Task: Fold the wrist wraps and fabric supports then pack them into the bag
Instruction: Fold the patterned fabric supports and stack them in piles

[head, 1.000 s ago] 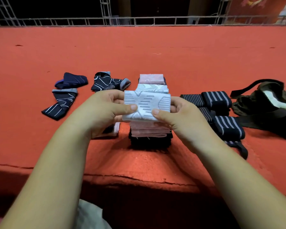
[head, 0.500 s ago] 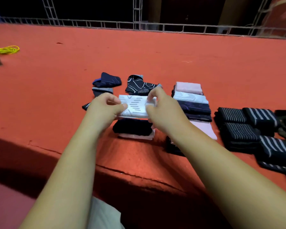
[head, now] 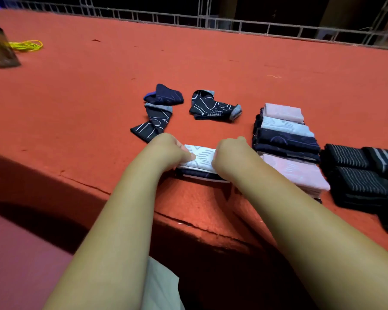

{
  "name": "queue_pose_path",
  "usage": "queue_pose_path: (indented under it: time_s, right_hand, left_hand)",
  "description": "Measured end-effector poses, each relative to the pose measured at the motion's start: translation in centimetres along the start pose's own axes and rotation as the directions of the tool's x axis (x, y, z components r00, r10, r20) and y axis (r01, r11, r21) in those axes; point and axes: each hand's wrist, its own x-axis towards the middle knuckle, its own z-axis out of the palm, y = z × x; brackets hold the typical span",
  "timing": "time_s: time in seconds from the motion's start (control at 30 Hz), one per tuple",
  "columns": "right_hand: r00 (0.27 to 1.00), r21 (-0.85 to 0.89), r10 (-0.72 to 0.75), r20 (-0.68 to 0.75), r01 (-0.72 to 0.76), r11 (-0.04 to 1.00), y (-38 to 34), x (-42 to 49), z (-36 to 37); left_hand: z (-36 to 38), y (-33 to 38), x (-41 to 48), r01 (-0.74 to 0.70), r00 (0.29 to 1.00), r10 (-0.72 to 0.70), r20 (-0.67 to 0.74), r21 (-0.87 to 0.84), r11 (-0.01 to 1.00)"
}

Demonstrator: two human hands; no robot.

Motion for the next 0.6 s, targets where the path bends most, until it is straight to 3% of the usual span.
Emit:
queue_pose_path:
  time_s: [0.2, 0.3, 0.43, 0.6]
  right_hand:
    - [0.999, 0.025, -0.013, -0.052, 0.014, 1.000, -0.9, 0.5, -2.1]
    - [0.989, 0.121, -0.072, -0.128, 0.087, 0.989, -2.1, 1.2, -3.0]
    - [0.981, 0.254, -0.136, -0.138, 0.168, 0.952, -5.0, 2.7, -3.0]
    - [0.970, 0.179, -0.194, -0.149, 0.220, 0.959, -7.8, 6.2, -1.4]
  left_hand:
    - [-0.9, -0.9, 0.7, -0.035, 0.999, 0.033, -0.016, -0.156, 0.987]
    - [-1.7, -1.6, 1.8, -0.053, 0.993, 0.032, -0.116, -0.174, 0.983]
    - [-2.7, -3.7, 4.4, -0.016, 0.952, 0.055, -0.300, 0.131, 0.991]
    - [-2.5, -6.0, 6.4, -0.016, 0.983, 0.089, -0.163, 0.403, 0.915]
